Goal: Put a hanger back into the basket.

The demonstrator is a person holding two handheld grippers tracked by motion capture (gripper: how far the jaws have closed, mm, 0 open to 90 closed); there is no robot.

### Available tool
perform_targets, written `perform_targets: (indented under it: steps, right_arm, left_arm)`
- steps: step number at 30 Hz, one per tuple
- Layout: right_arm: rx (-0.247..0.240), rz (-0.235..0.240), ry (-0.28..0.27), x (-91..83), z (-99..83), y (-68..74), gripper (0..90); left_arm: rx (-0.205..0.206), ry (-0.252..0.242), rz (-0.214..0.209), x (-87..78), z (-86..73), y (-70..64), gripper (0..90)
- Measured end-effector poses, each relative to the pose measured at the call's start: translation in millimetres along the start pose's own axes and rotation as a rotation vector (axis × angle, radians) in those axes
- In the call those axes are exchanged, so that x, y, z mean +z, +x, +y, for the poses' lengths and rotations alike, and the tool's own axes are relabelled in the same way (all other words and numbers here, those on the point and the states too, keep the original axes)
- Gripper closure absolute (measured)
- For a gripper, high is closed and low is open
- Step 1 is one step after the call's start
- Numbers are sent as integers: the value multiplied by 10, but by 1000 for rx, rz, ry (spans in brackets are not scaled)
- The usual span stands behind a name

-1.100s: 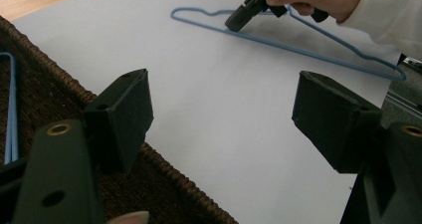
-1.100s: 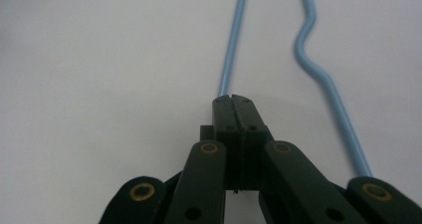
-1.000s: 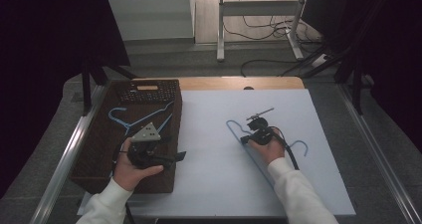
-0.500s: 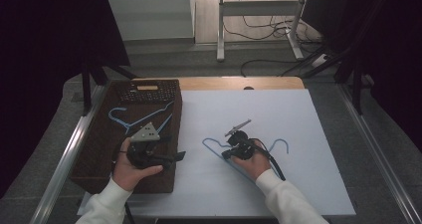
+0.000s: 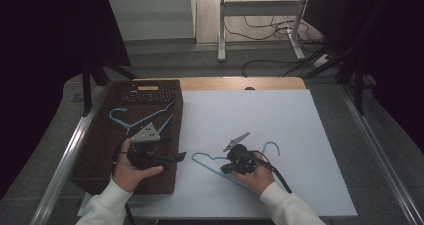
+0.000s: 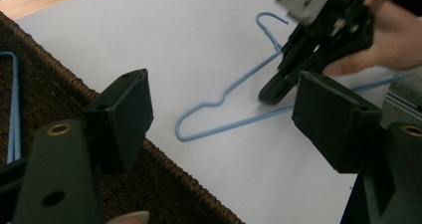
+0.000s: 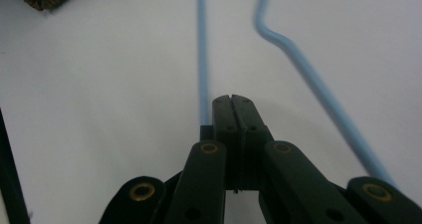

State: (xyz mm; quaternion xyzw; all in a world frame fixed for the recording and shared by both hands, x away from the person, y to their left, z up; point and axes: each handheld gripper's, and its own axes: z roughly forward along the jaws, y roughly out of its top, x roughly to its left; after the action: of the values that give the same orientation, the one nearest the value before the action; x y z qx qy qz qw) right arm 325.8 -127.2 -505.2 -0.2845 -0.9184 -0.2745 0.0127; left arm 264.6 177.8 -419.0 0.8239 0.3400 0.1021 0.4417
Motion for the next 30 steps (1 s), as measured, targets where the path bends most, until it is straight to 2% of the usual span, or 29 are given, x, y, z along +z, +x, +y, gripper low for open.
perform_targets:
  steps: [3,5,10,13,16,19,21,23,25,26,27,28,30]
  right_arm:
    - [35,-49,-22,-250,-185,-115,899]
    - [76,-74,-32,-395,-347,-209,899]
    - [170,-127,-23,-643,-726,-398,899]
    - [196,-131,-21,-768,-916,-422,899]
    - [205,-122,0,-802,-1059,-378,899]
    - [184,-124,31,-796,-1136,-333,900]
    - [187,-139,23,-817,-1144,-337,900]
    - [181,-168,14,-843,-1125,-377,900]
    - [168,-241,47,-840,-1113,-469,900]
    - [200,-203,30,-839,-1126,-550,900]
    - [229,-196,6,-858,-1138,-623,900]
    - [230,-215,2,-873,-1135,-637,900]
    - [252,-168,-49,-922,-1120,-638,900]
  left_arm:
    - [-1,0,1,-3,-5,6,238]
    - [-4,1,3,-3,-5,4,238]
    - [1,-1,4,-8,8,-11,238]
    - [3,0,2,-4,14,-14,237]
    - [1,3,3,8,11,-10,237]
    - [5,1,2,11,16,-14,237]
    - [6,2,1,12,21,-17,237]
    - [9,2,2,14,23,-15,237]
    - [8,2,2,13,22,-14,237]
    - [7,2,2,9,22,-13,237]
    - [5,0,3,6,20,-13,237]
    - [6,-2,4,2,21,-9,237]
    - [4,-3,4,-6,18,-3,237]
